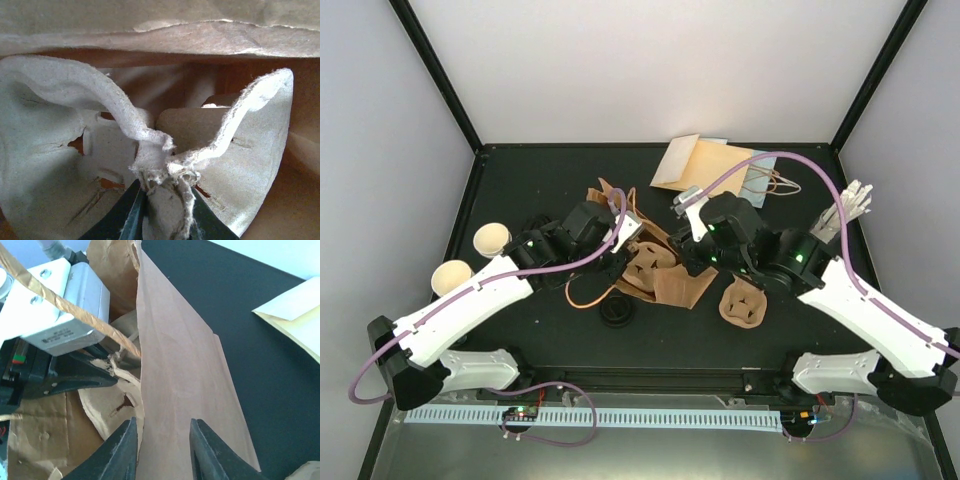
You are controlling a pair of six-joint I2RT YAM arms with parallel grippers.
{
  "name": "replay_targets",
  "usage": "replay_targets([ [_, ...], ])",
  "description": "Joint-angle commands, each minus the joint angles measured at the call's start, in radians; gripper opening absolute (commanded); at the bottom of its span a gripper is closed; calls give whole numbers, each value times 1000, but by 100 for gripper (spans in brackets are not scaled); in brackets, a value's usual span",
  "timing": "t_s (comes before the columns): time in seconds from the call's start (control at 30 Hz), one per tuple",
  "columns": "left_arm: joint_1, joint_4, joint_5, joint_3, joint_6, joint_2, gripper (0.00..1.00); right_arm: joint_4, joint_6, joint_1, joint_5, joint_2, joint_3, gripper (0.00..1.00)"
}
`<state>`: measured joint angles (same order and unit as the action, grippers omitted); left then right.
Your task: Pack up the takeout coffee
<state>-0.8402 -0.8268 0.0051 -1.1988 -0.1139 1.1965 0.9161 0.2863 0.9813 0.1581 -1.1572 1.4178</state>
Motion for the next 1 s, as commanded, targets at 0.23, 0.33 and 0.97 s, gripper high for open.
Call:
replay_targets([
  [0.23, -8, 52, 25, -2, -23, -6, 16, 69, -160, -3, 42, -157, 192, 39],
  [0.33, -9, 53, 25, -2, -23, -6, 16, 61, -188, -3, 43, -184, 208, 39],
  [0.97, -8, 39, 26, 14, -24, -8, 16, -63, -255, -2, 153, -214, 208, 12],
])
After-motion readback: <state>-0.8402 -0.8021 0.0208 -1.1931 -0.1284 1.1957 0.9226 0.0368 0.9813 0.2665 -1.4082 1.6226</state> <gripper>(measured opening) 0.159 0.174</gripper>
